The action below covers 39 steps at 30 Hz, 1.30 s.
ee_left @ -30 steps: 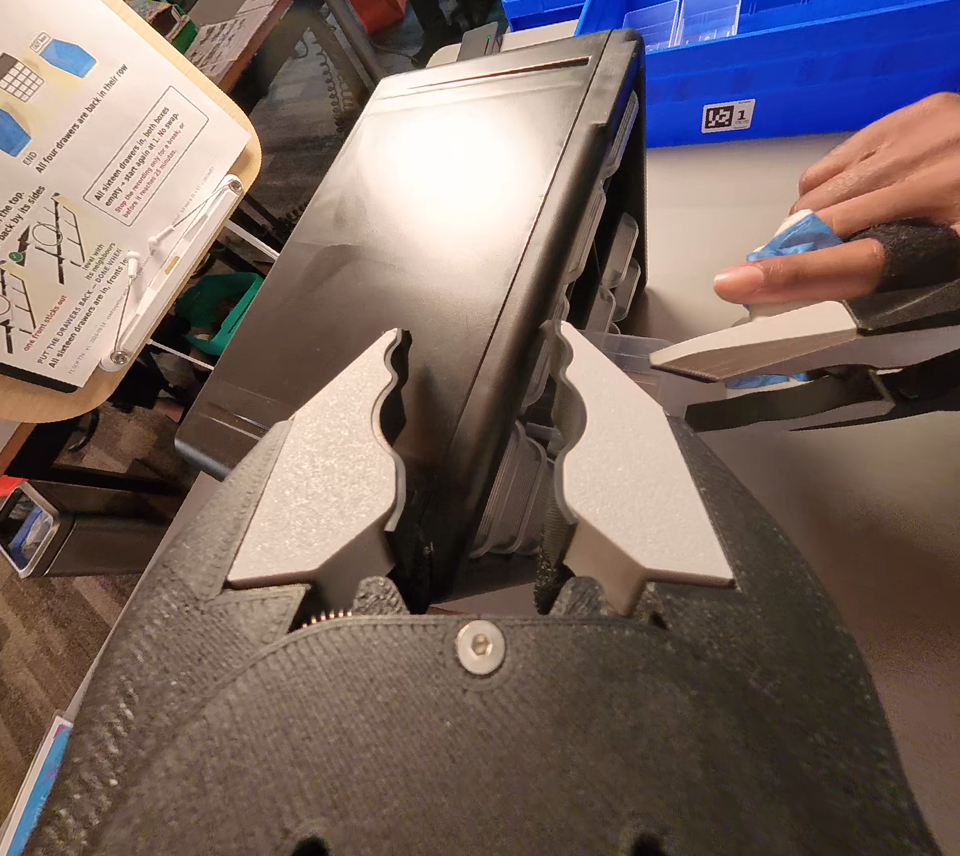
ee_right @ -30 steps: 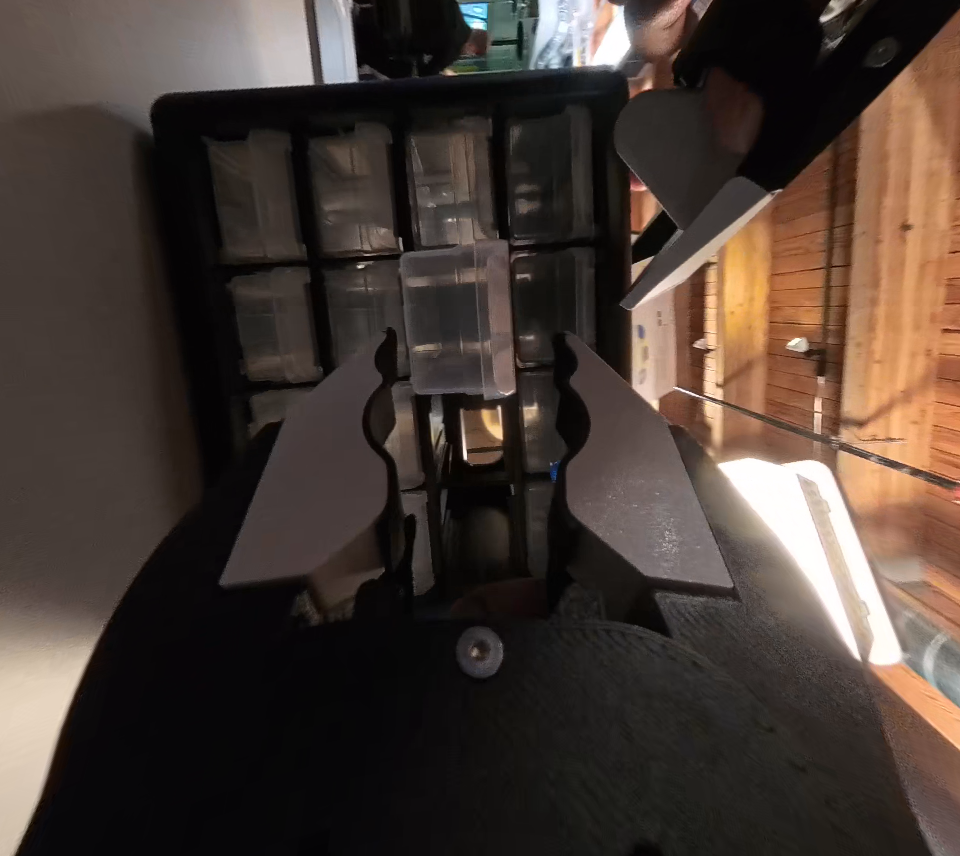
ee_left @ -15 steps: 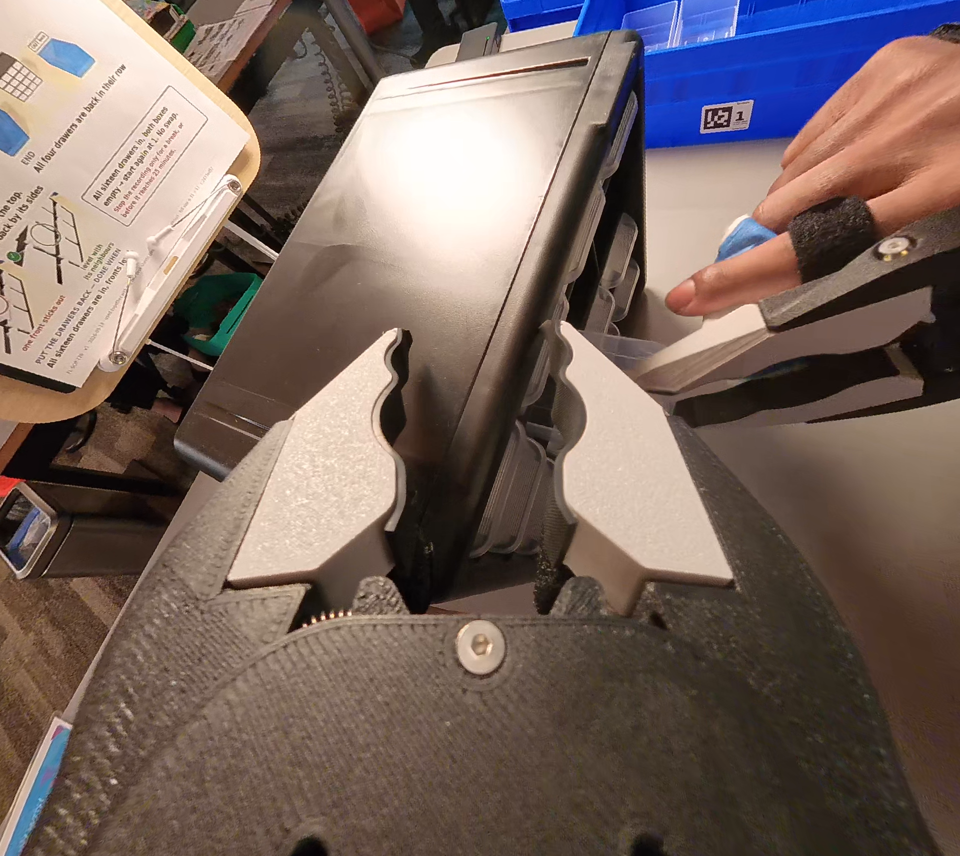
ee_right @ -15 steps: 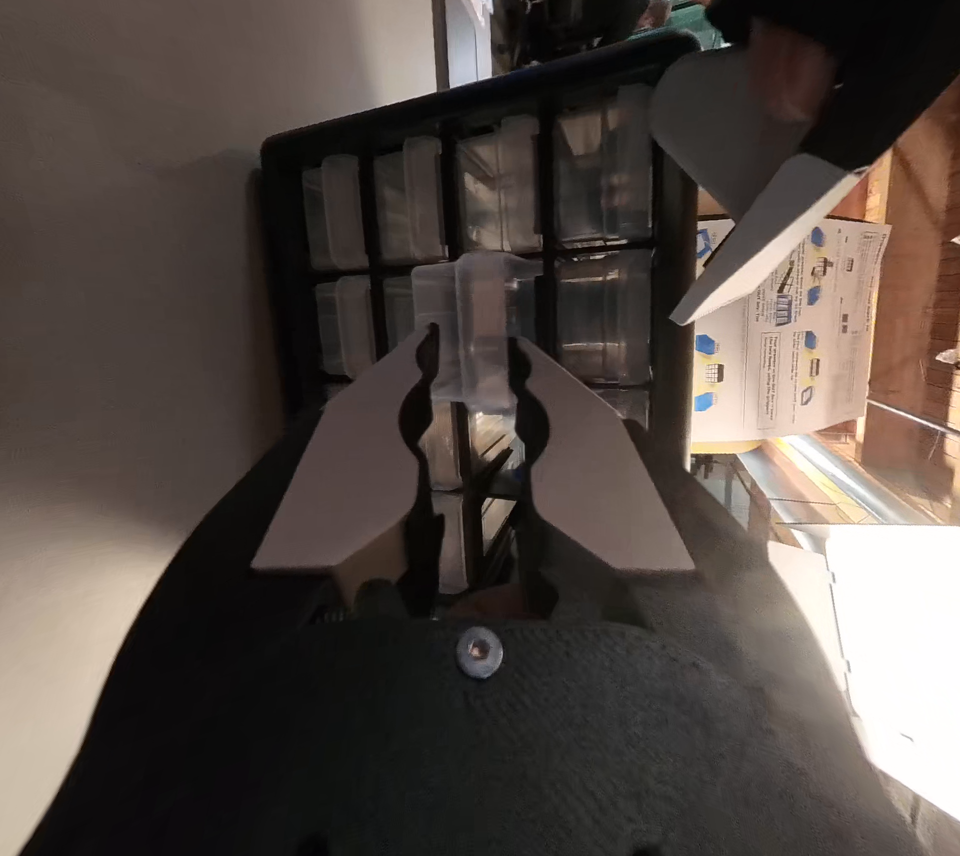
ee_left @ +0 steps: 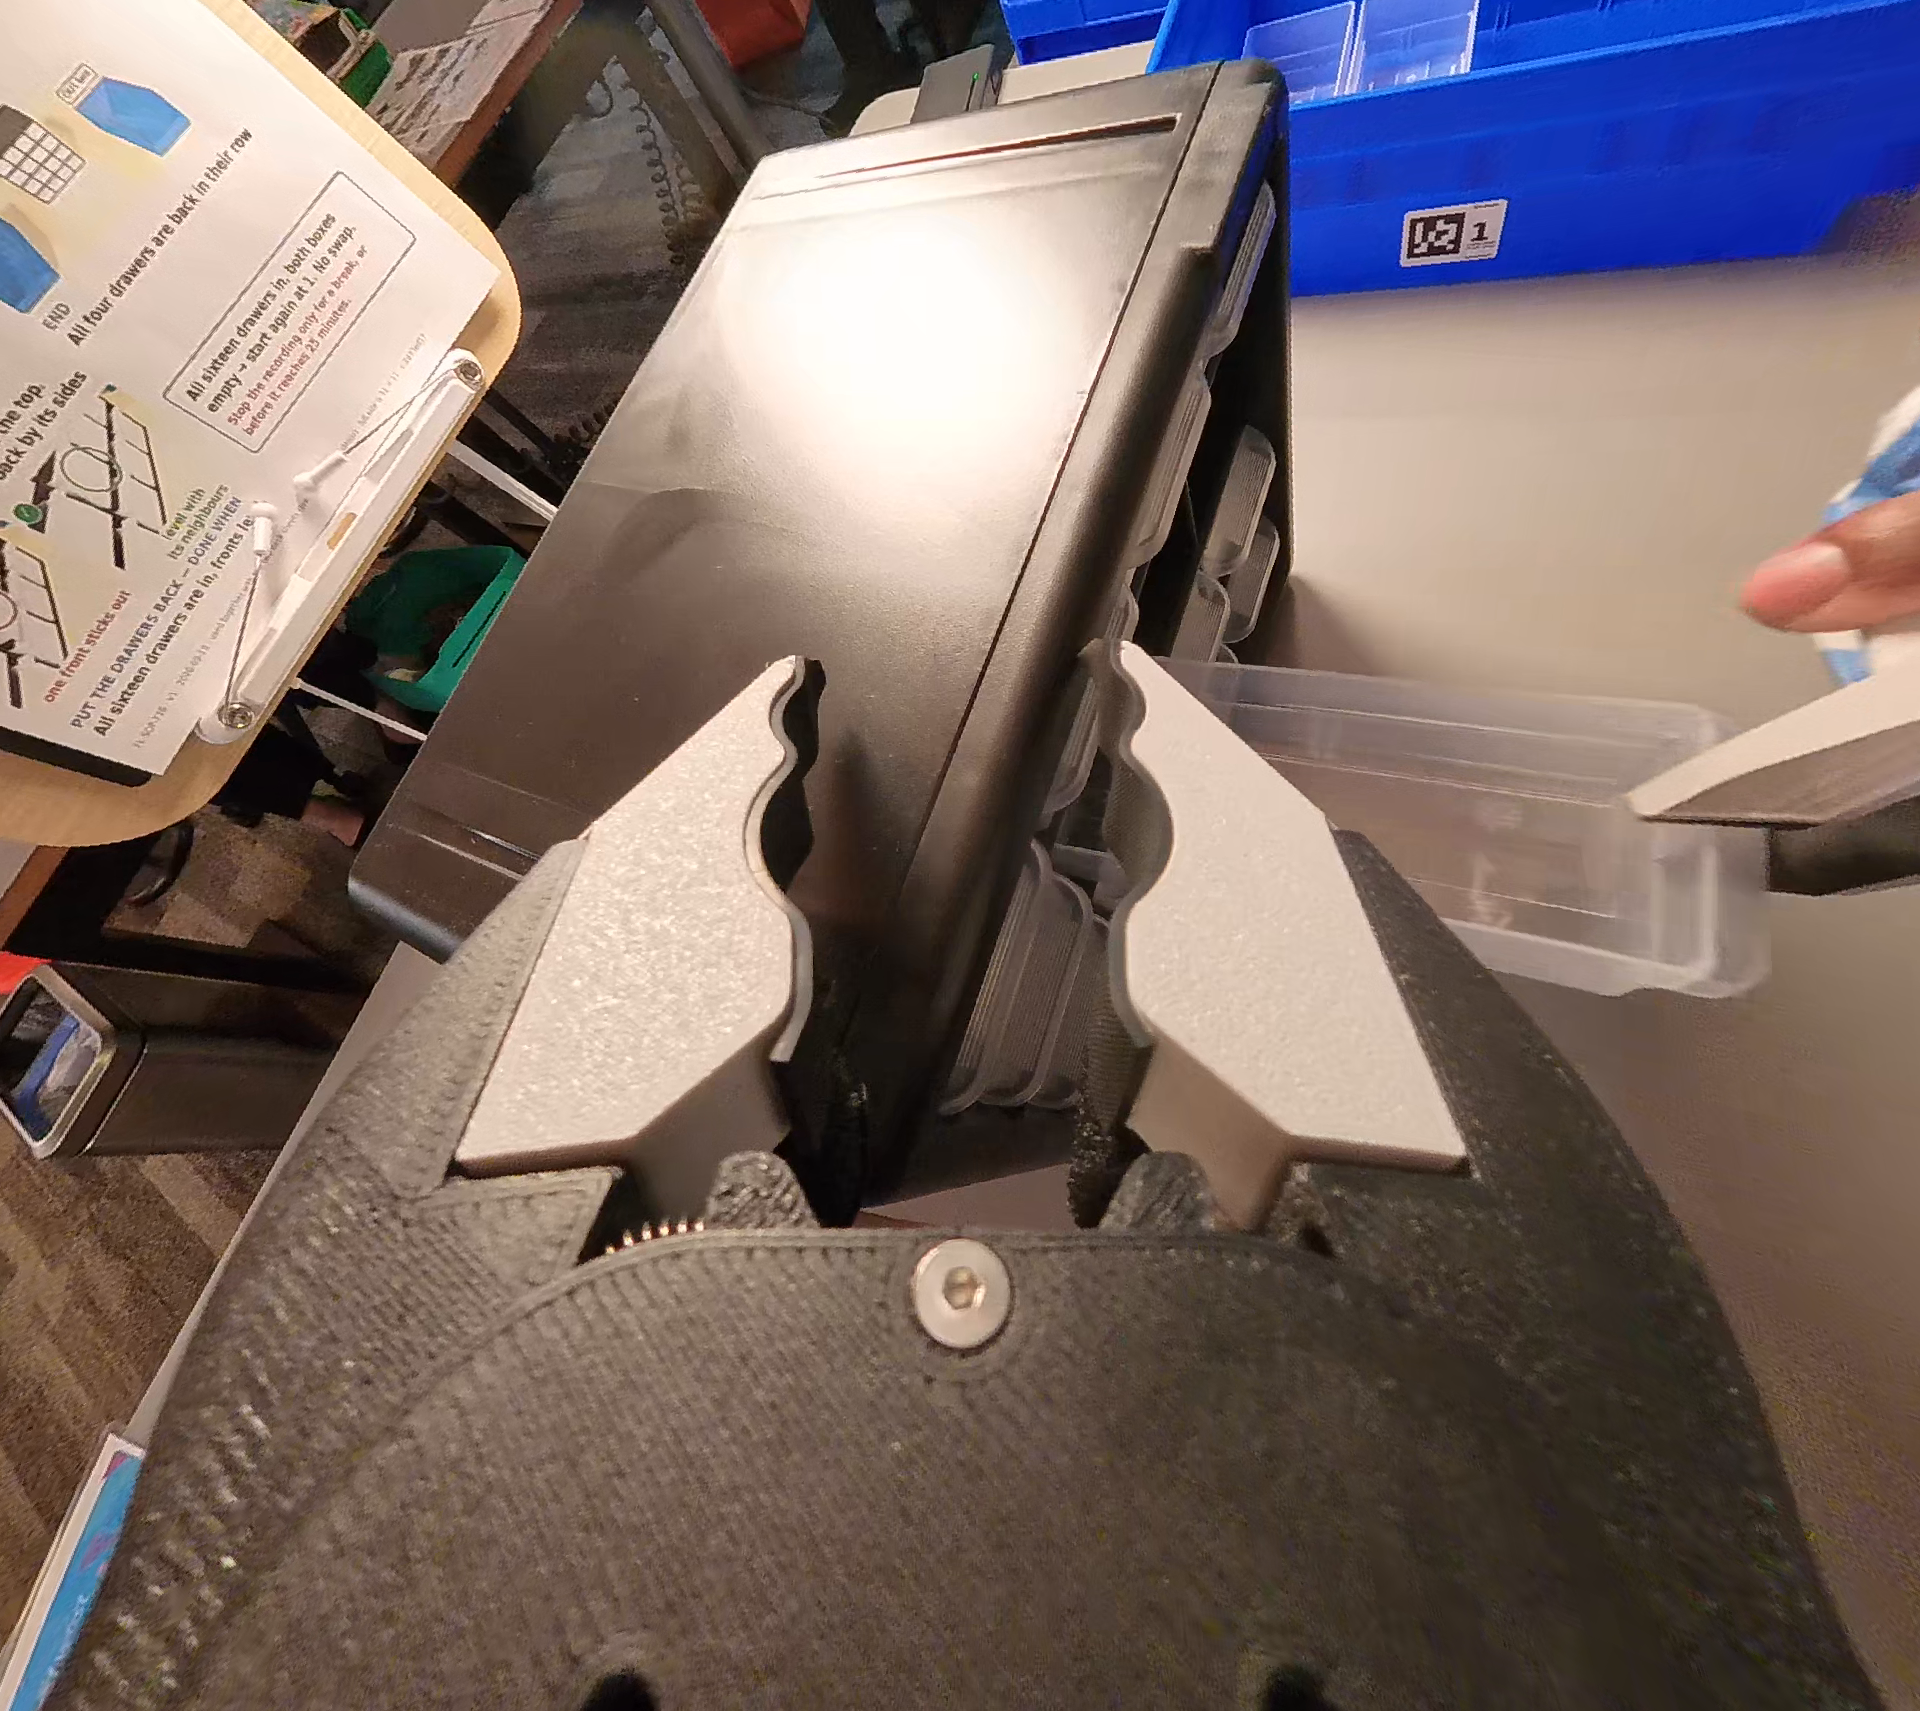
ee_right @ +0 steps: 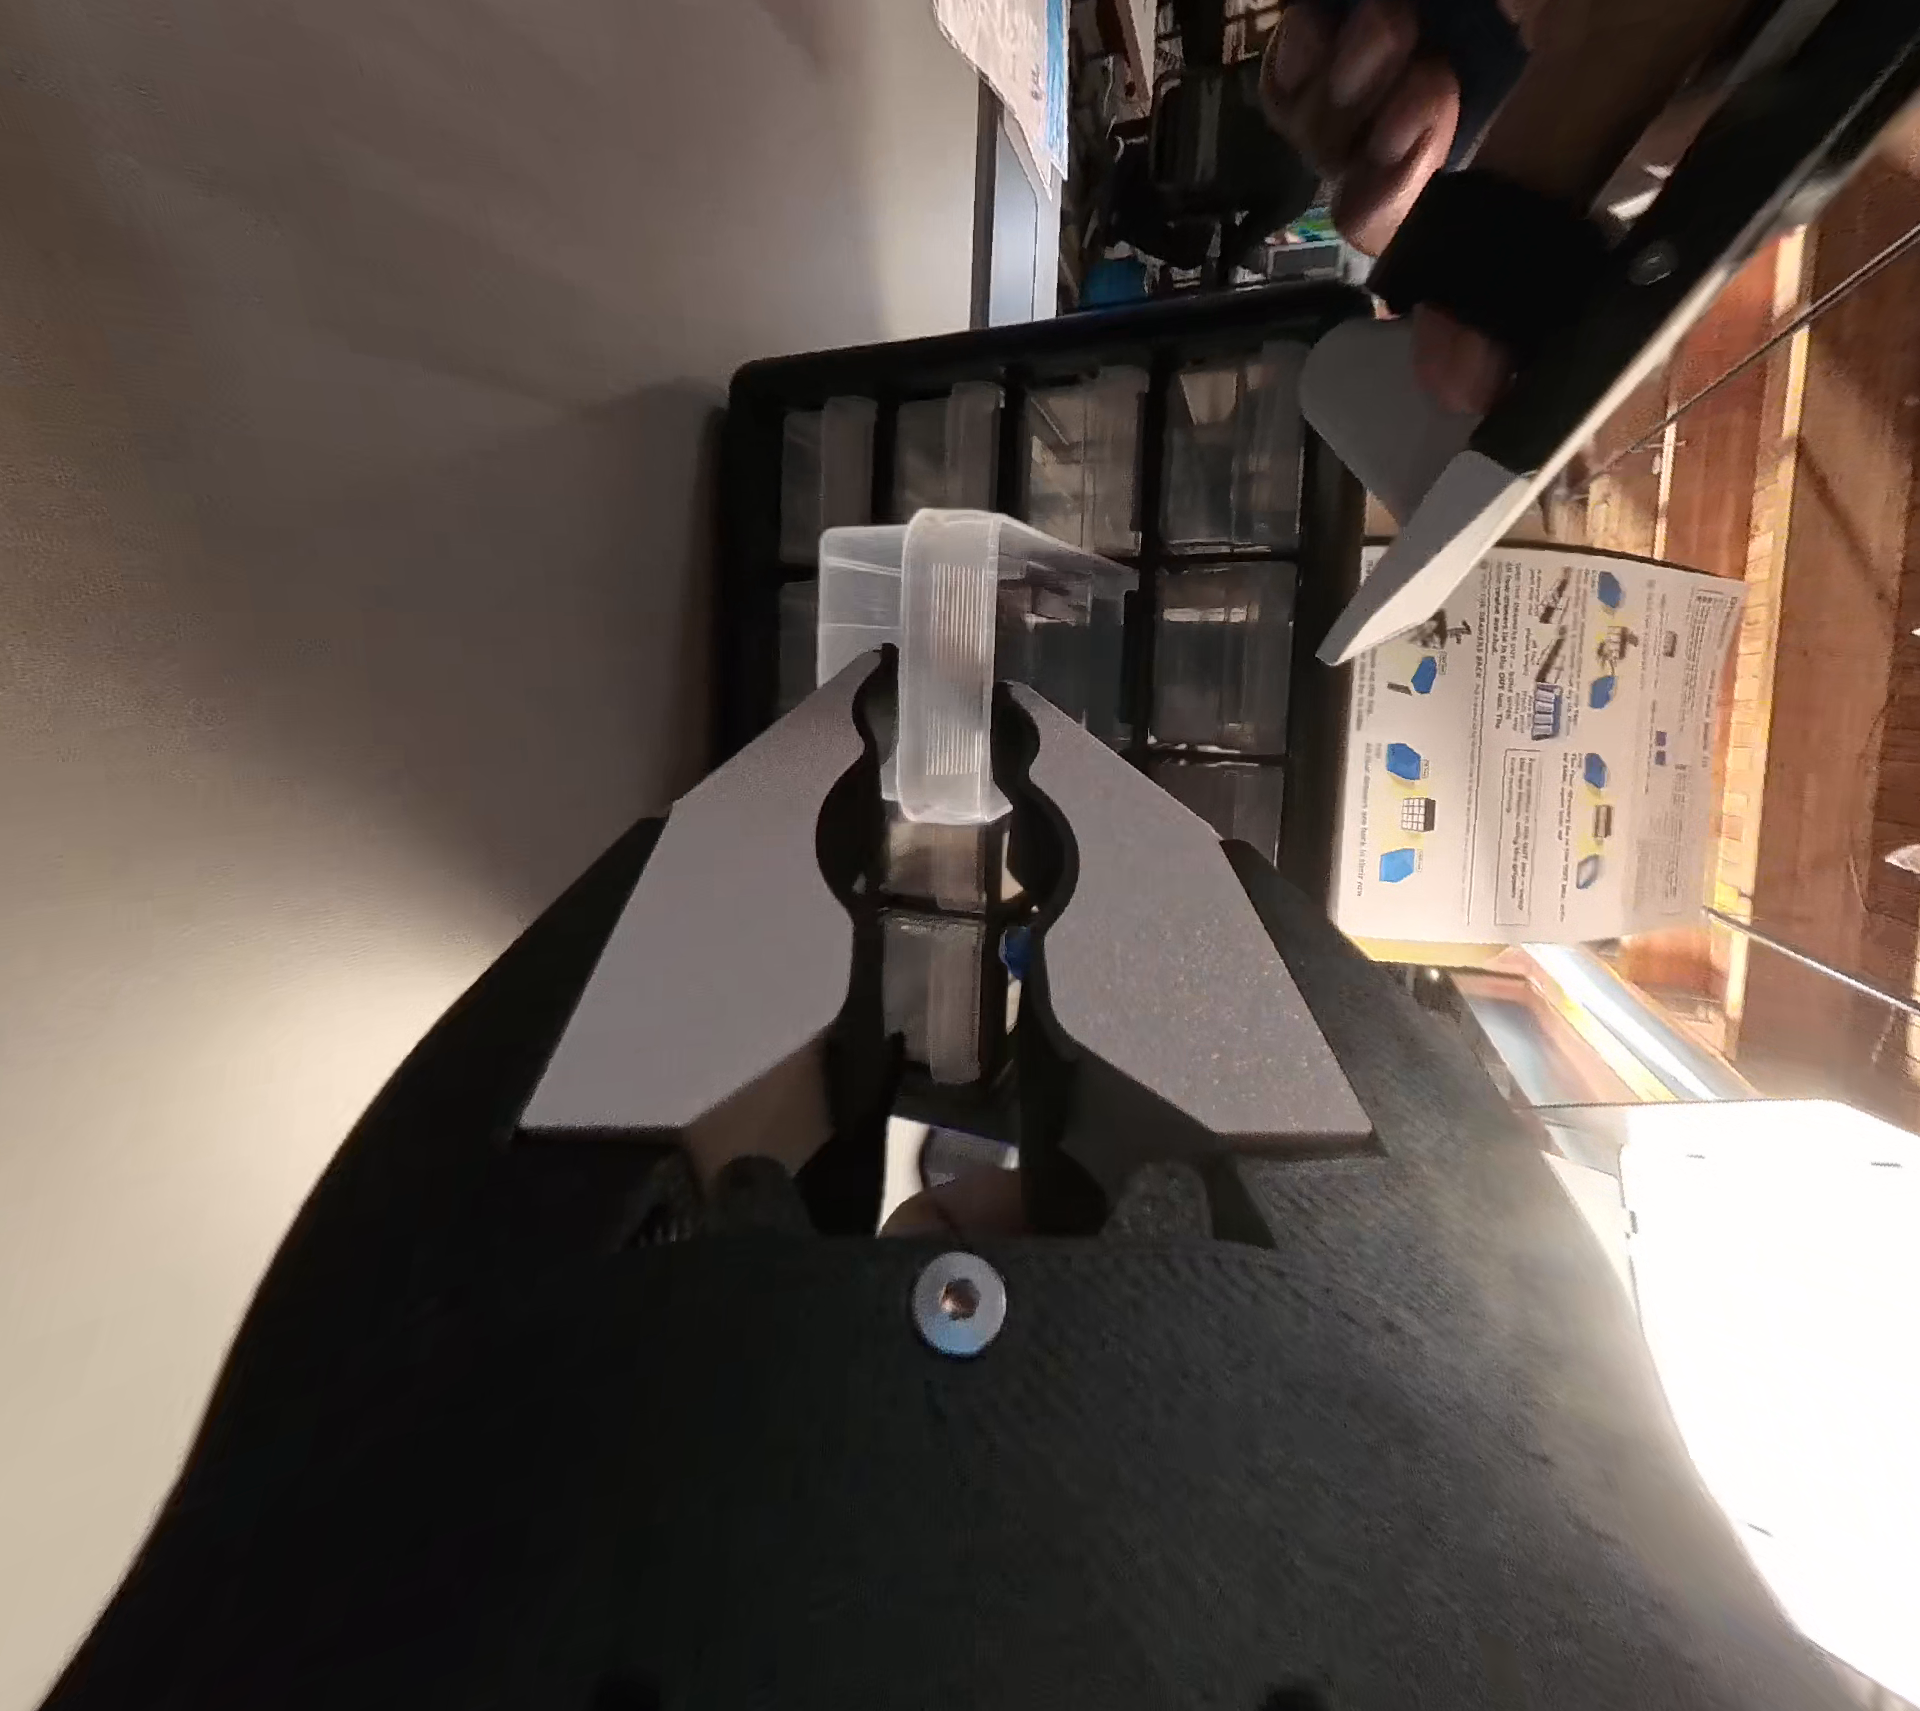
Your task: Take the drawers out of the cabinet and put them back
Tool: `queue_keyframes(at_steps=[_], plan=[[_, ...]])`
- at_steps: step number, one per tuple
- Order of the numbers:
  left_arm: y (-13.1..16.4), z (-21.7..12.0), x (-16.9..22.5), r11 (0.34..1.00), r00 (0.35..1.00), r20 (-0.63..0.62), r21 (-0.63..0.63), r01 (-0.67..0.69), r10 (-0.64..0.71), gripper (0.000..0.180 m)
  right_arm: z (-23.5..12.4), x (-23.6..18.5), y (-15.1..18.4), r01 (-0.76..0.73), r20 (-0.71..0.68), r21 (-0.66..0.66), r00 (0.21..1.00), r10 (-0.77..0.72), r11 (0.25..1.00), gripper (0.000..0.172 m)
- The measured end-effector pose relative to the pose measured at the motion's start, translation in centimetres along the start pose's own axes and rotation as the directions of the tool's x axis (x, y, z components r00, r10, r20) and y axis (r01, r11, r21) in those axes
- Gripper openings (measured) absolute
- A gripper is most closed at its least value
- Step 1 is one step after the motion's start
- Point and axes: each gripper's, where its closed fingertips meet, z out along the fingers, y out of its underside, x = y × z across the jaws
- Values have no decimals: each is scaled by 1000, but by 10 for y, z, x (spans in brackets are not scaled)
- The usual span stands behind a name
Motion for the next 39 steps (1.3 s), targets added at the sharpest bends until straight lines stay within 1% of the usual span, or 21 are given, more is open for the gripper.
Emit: queue_keyframes(at_steps=[3, 5, 8, 16, 19, 22, 25, 26, 27, 29, 30, 33, 36, 39], plan=[[0, 0, 0, 1000, 1000, 0, -1, 0, 0, 55, -16, 2, -3, -30, 16, 18, 999, 30, 999, 18], [0, 0, 1, 1000, 1000, -3, 0, 0, 0, 54, -20, 6, 4, -31, 13, -3, 999, 31, 1000, 18], [0, 0, 1, 1000, 1000, -1, -3, -4, 4, 54, -21, 11, 5, -54, 45, 17, 998, 53, 998, 18], [0, 0, 1, 1000, 1000, 1, -4, -3, 3, 54, -19, 37, -13, -54, 106, 92, 993, 44, 994, 18], [0, 0, 1, 1000, 1000, -1, -2, -1, 1, 54, -20, 48, -14, -59, 118, 108, 992, 46, 992, 17], [0, -1, 1, 1000, 1000, -1, -2, -1, 1, 54, -24, 67, -7, -121, 117, 131, 987, 106, 984, 19], [0, -1, 1, 1000, 1000, 0, -2, -1, 1, 56, -32, 89, -1, -217, 111, 176, 974, 200, 960, 17], [0, -1, 1, 1000, 1000, -1, -2, -1, 1, 56, -34, 98, 2, -247, 88, 188, 968, 234, 951, 7], [0, -1, 1, 1000, 1000, -1, -2, -1, 1, 56, -36, 104, 9, -251, 68, 181, 968, 242, 951, 3], [0, -1, 1, 1000, 1000, -1, -2, 0, 0, 56, -43, 106, 18, -291, 84, 169, 956, 280, 942, 3], [0, -1, 1, 1000, 1000, 0, -2, -1, 1, 56, -46, 109, 23, -305, 59, 165, 952, 299, 938, 3], [0, -1, 1, 1000, 1000, 0, -2, -1, 1, 56, -54, 97, 50, -291, 19, 67, 957, 290, 954, 3], [0, -1, 1, 1000, 1000, 1, -2, -2, 2, 56, -74, 88, 91, -294, -50, -72, 955, 291, 953, 3], [0, 0, 1, 1000, 1000, 0, -3, -2, 2, 56, -116, 101, 147, -338, -182, -213, 936, 303, 917, 3]])
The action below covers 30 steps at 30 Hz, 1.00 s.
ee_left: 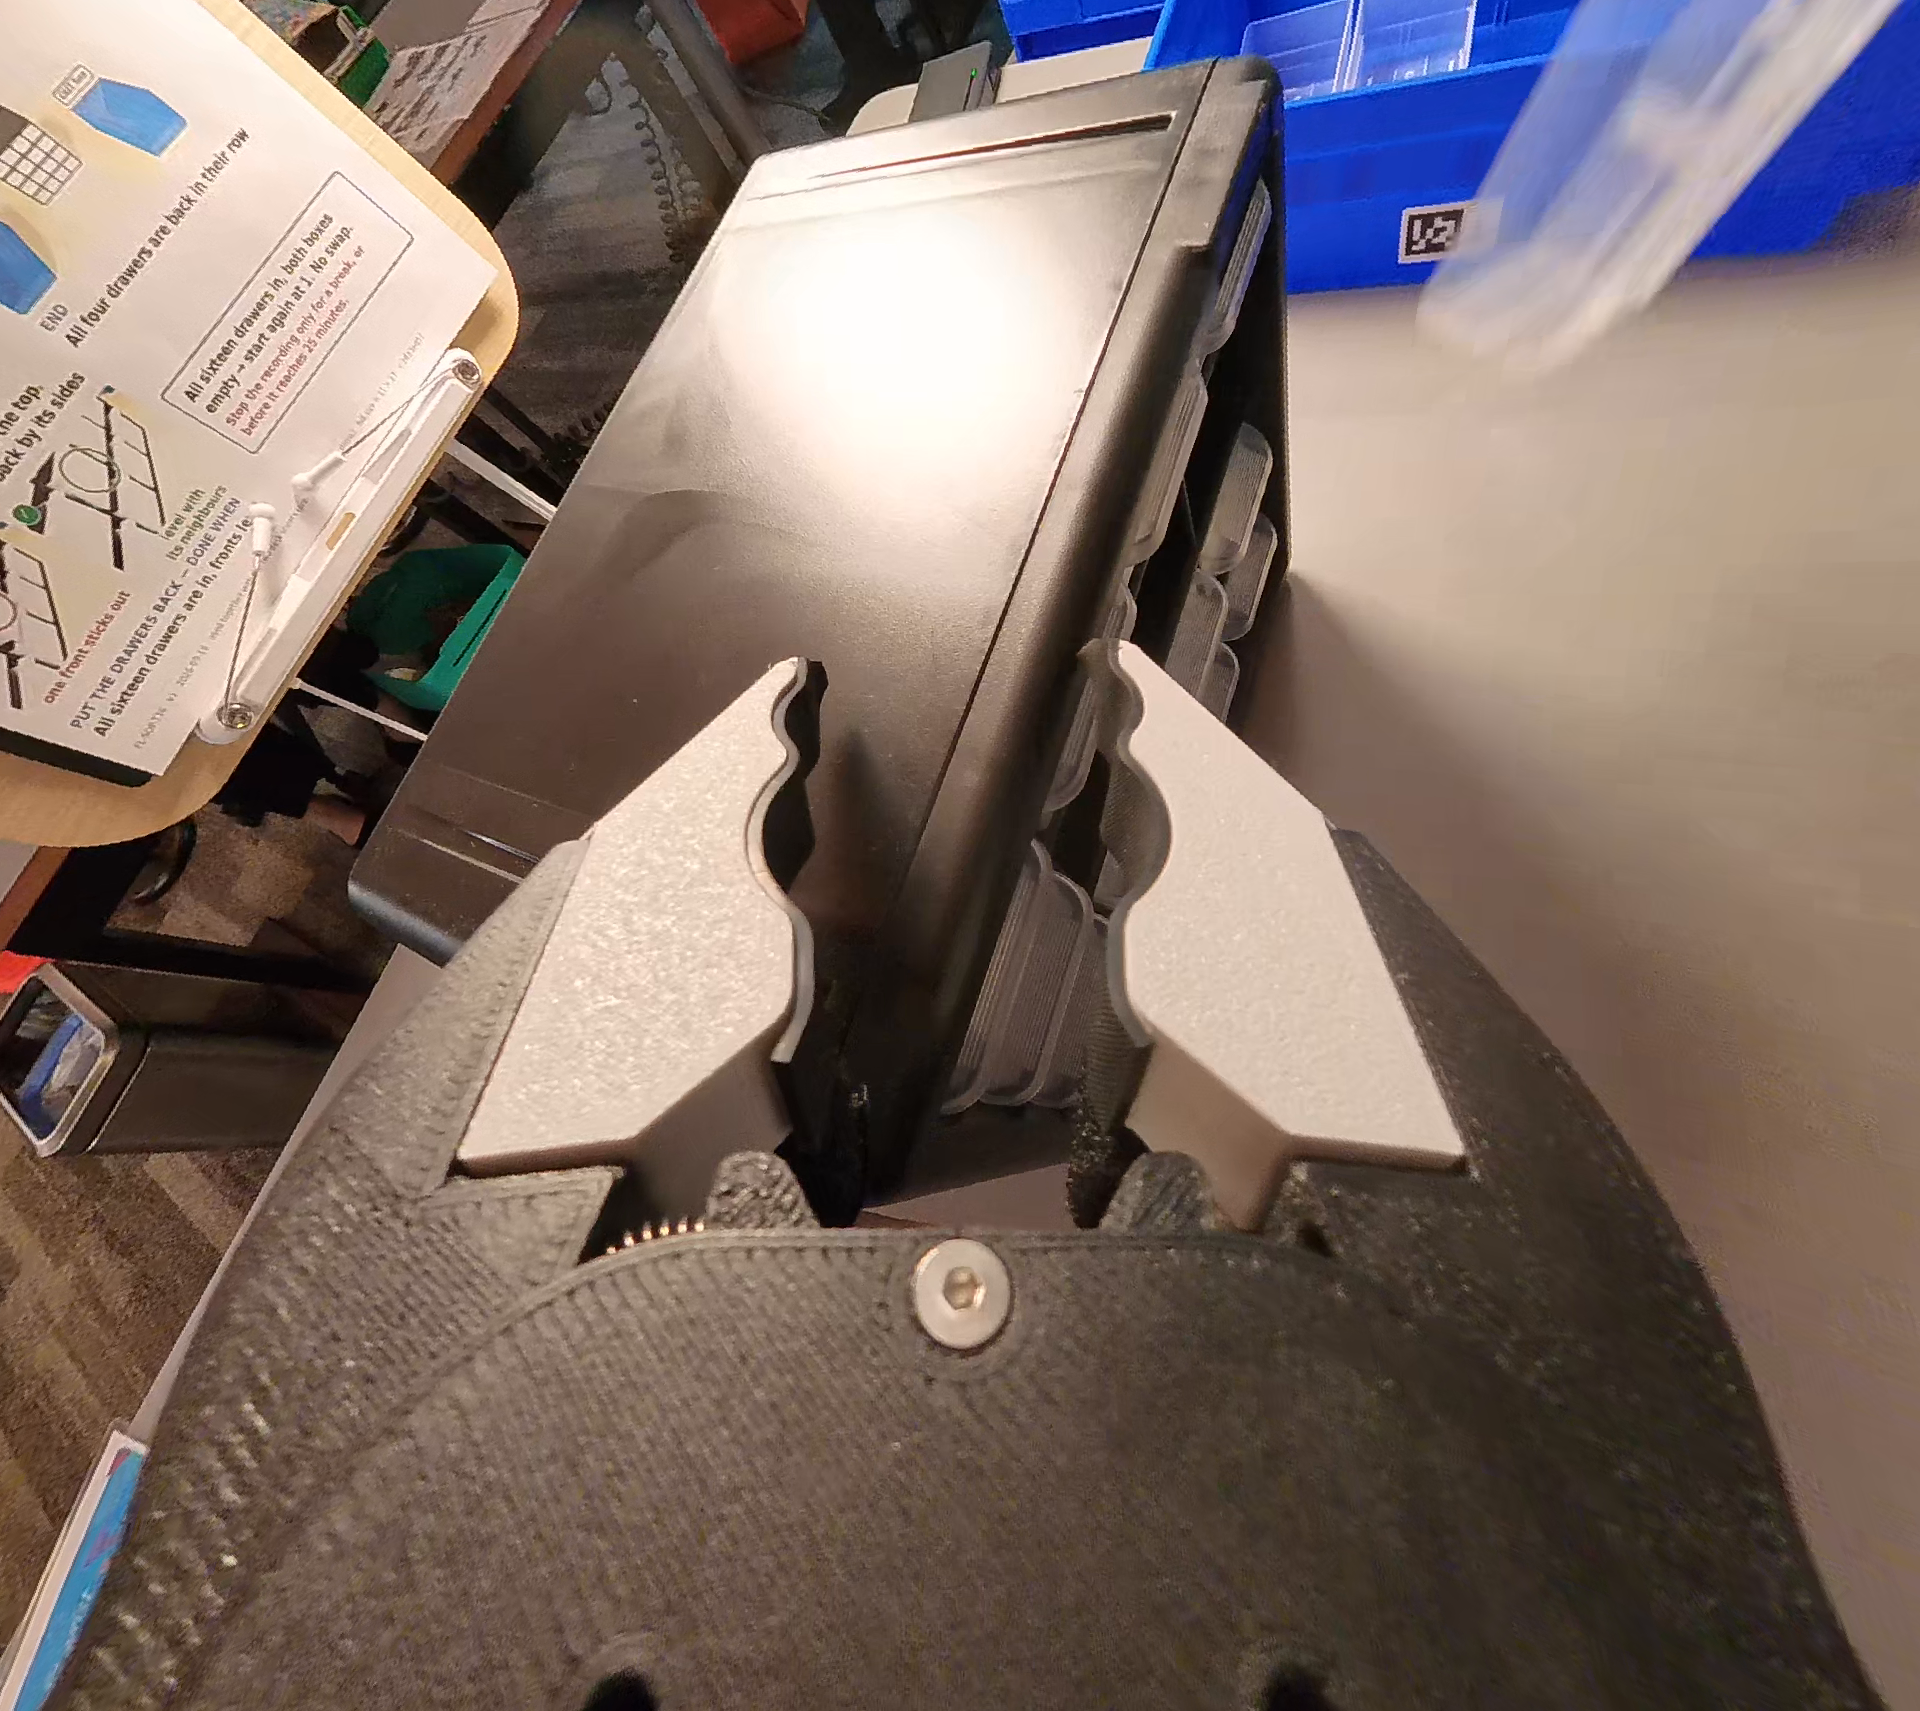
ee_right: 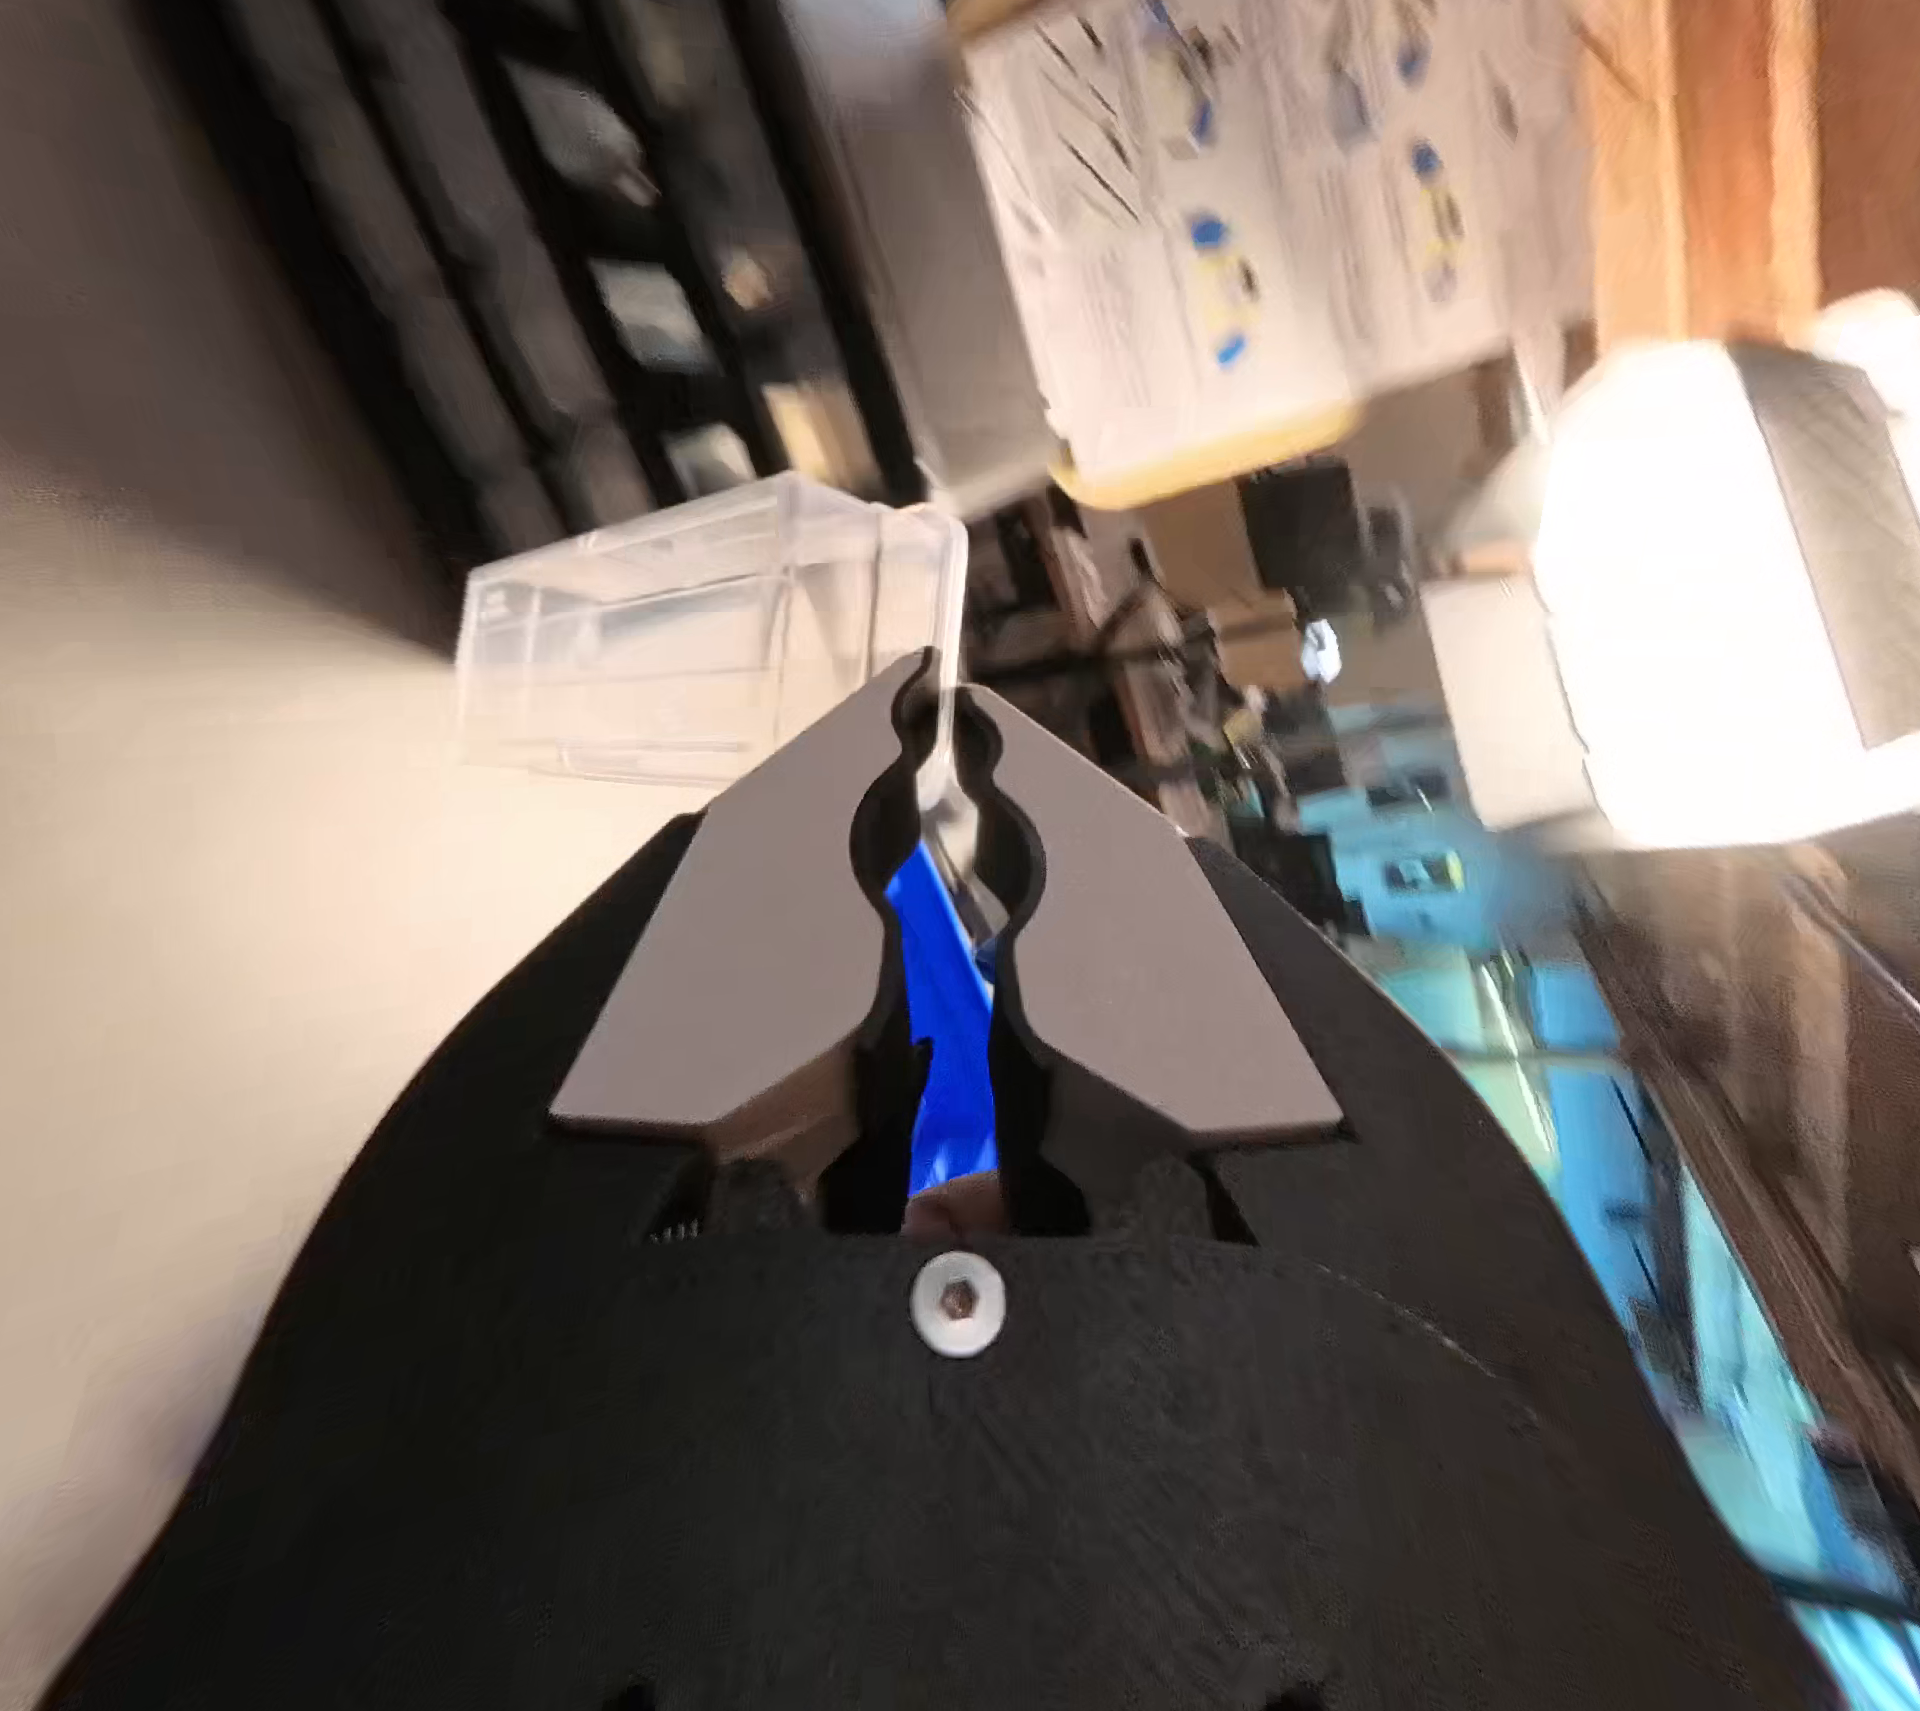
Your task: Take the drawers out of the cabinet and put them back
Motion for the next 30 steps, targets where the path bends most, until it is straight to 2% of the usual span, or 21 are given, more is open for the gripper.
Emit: queue_keyframes(at_steps=[4, 6, 9, 12, 15, 17, 21, 25, 30], plan=[[0, 0, 0, 1000, 1000, -1, 2, 1, -1, 56, -52, 65, 74, -70, -216, -191, 976, 27, 979, 2], [0, 0, 0, 1000, 1000, 1, 0, 0, 0, 56, -71, 80, 111, -87, -266, -311, 964, 1, 946, 3], [0, 1, 0, 1000, 1000, 4, -5, -3, 3, 57, -72, 75, 160, -62, -295, -453, 952, -84, 890, 2], [1, 1, 0, 1000, 1000, 8, -9, -7, 7, 57, -55, 54, 203, 23, -291, -570, 929, -227, 821, 2], [1, 1, 0, 1000, 1000, 10, -11, -9, 9, 58, -42, 31, 237, 134, -243, -682, 885, -396, 719, 3], [1, 1, 0, 1000, 1000, 9, -11, -9, 9, 58, -31, 8, 246, 167, -201, -689, 891, -408, 705, 4], [0, 1, 0, 1000, 1000, 4, -6, -7, 7, 57, -12, -31, 232, 143, -184, -599, 933, -309, 788, 4], [1, 1, 0, 1000, 1000, 5, -8, -11, 11, 57, -6, -46, 221, 12, -173, -530, 977, -121, 848, 9], [1, 1, 0, 1000, 1000, 6, -9, -12, 12, 56, -6, -61, 216, -125, -95, -474, 991, 91, 872, 29]])
